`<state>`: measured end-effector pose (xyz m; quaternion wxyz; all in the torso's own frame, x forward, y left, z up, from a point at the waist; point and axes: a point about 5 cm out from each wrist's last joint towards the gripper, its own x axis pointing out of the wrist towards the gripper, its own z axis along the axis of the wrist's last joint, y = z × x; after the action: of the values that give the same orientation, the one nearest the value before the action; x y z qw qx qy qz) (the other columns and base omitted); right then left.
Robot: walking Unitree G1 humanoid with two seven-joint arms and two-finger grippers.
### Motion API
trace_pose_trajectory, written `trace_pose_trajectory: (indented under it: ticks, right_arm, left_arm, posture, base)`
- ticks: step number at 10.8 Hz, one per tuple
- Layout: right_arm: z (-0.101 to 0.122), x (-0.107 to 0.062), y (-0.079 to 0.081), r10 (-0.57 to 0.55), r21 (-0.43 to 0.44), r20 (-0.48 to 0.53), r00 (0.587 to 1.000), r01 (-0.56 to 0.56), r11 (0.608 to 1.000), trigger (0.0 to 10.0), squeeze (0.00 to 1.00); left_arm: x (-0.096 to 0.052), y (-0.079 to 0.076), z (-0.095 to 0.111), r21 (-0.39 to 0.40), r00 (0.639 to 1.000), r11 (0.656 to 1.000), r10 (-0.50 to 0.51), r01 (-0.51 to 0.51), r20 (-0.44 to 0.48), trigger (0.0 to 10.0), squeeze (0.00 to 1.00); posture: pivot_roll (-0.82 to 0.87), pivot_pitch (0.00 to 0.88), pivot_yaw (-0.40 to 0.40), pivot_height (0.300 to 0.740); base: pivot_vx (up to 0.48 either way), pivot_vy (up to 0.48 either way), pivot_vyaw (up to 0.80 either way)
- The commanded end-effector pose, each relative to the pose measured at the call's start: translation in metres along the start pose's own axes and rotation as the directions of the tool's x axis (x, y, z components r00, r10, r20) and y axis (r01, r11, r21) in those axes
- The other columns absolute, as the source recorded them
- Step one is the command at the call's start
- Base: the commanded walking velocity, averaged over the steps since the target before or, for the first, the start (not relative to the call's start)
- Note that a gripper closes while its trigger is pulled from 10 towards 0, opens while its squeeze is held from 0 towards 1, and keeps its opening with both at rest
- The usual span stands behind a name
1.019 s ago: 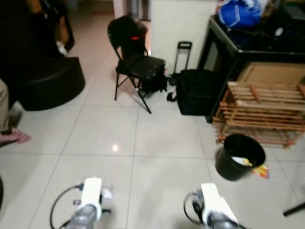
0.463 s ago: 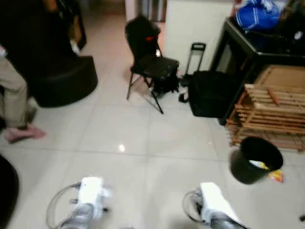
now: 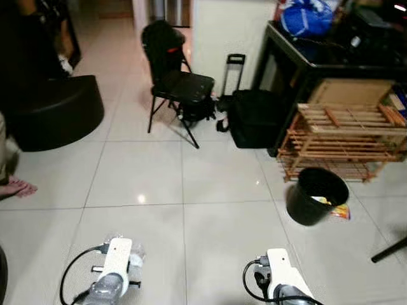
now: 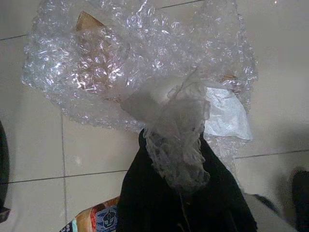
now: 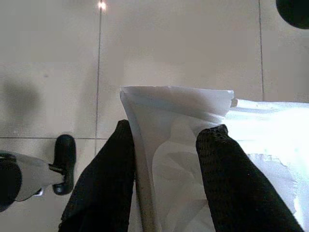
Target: Picking trash to rubbish bin
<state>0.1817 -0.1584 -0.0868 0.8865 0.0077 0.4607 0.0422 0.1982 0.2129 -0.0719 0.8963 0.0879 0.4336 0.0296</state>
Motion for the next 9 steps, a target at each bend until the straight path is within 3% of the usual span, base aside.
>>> trace_pose_trajectory:
  ticks: [1,9]
  right_arm:
    - [0.0022,-0.0008,-0.0084,-0.019,-0.006,0.008,1.0,0.019,1.0,10.0,0.0]
    - [0.0028,-0.0007,-0.0085,-0.017,-0.036,0.007,1.0,0.017,0.999,10.0,0.0]
  left_arm:
    - [0.0004,-0.0064,0.0019,-0.001,1.0,1.0,-0.009,0.009,0.006,10.0,0.0]
    - [0.0005,-0.0058,0.0024,-0.004,1.0,1.0,-0.01,0.01,0.007,10.0,0.0]
  posture:
    - [0.04,0.0,-0.019,0.74]
    - [0.04,0.0,-0.019,0.74]
  base:
    - [0.0,-0.48,0.0]
    - [0.0,-0.48,0.0]
